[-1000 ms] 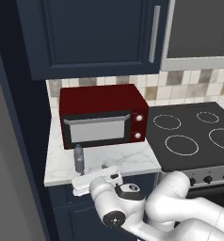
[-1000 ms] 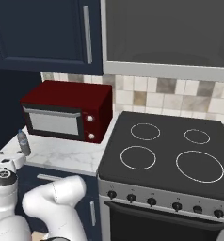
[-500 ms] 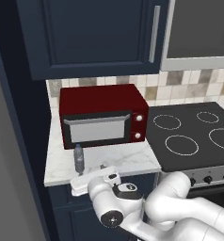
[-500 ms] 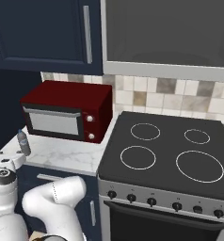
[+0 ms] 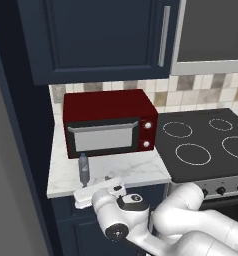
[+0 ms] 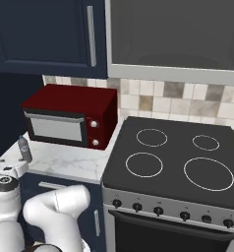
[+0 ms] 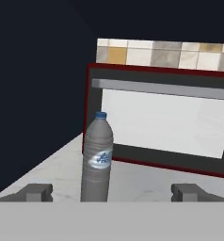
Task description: Take the bottled waters from the counter and place them in the freezer to freeze. Close the freezer door after placing the bottles.
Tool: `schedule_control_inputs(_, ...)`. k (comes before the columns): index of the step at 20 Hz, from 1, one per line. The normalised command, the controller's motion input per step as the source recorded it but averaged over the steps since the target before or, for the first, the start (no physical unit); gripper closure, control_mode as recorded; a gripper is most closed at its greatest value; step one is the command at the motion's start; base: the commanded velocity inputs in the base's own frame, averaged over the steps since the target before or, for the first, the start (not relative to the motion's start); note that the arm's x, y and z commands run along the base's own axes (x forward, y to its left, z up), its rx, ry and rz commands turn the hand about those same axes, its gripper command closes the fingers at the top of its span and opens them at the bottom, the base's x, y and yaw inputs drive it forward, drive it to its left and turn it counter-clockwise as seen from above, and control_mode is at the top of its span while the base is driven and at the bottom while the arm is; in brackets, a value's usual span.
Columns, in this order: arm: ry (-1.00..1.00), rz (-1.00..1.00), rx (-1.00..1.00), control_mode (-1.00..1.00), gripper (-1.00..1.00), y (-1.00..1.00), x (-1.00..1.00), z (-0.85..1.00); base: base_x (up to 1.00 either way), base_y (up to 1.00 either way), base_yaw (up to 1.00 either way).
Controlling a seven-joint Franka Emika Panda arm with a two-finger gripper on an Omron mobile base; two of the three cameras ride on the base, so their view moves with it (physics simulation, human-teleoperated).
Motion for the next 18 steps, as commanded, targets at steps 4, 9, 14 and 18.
schedule_control_inputs(4, 0.00, 0.03, 0.00, -1.00, -1.00, 0.10, 0.21, -0.09, 0.00, 0.00, 0.00)
schedule_control_inputs(9, 0.01, 0.05, 0.00, -1.00, -1.00, 0.20, 0.22, -0.14, 0.00, 0.00, 0.00)
schedule_control_inputs(14, 0.05, 0.03, 0.00, -1.00, -1.00, 0.17, 0.20, -0.14, 0.00, 0.00, 0.00)
schedule_control_inputs(18, 0.05, 0.00, 0.00, -1.00, -1.00, 0.07, 0.14, -0.12, 0.00, 0.00, 0.00)
